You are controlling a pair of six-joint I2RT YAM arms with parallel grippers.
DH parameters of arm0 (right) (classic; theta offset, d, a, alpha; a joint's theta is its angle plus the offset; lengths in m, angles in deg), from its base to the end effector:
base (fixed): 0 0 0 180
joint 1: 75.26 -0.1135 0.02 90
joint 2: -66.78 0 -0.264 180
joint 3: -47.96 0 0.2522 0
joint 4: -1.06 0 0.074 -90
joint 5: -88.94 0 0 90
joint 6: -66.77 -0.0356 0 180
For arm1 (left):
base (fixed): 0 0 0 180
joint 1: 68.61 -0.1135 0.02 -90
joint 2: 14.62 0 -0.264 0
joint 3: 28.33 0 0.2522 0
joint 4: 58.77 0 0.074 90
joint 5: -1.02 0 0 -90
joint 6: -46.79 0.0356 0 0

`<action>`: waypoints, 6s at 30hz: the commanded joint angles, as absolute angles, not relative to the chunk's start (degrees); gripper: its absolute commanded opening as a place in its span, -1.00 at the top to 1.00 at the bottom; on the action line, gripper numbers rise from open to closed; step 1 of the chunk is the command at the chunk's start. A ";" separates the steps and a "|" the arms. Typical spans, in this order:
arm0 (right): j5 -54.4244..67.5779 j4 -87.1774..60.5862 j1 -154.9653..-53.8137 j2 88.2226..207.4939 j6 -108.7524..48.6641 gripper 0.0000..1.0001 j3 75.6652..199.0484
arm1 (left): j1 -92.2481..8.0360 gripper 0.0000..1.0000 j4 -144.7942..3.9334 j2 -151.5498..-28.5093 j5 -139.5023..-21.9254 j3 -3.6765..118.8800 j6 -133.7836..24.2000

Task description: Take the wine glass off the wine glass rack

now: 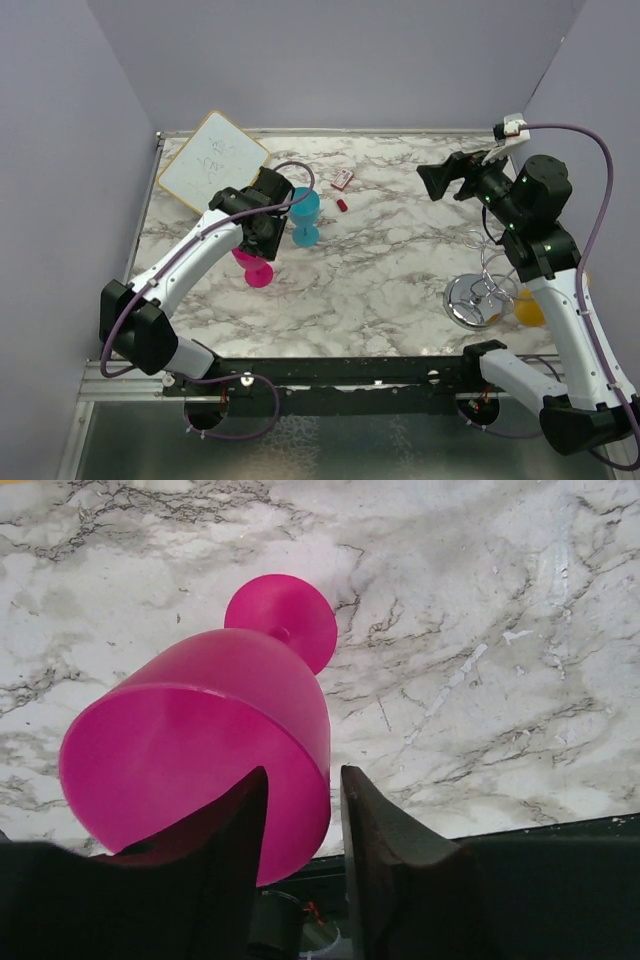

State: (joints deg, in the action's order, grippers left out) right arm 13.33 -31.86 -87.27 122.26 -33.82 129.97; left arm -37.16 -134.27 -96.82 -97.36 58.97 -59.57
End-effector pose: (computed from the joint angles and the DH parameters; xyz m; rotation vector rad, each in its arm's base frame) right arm 0.1975 0.0511 0.4316 -0.2122 1.6910 0.5064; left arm 0.2348 -0.1375 0.2946 0.3290 2.7511 -0.0084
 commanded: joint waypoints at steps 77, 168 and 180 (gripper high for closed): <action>-52.13 -78.97 -63.84 122.84 -53.78 -0.99 140.85 | 3.56 -0.99 -71.56 -59.13 -116.60 35.32 -38.08; -51.69 -84.78 -63.84 113.53 -71.48 -0.45 130.36 | 4.08 -0.93 -88.84 -91.15 -110.55 64.85 -37.48; -51.64 -84.87 -63.84 112.82 -70.68 -0.28 131.60 | 4.08 -0.93 -88.88 -91.51 -110.17 65.10 -37.57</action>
State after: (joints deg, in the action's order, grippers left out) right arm -51.48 -85.34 -64.02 113.56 -70.58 129.91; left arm 3.90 -88.59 -91.37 -111.37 63.25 -37.45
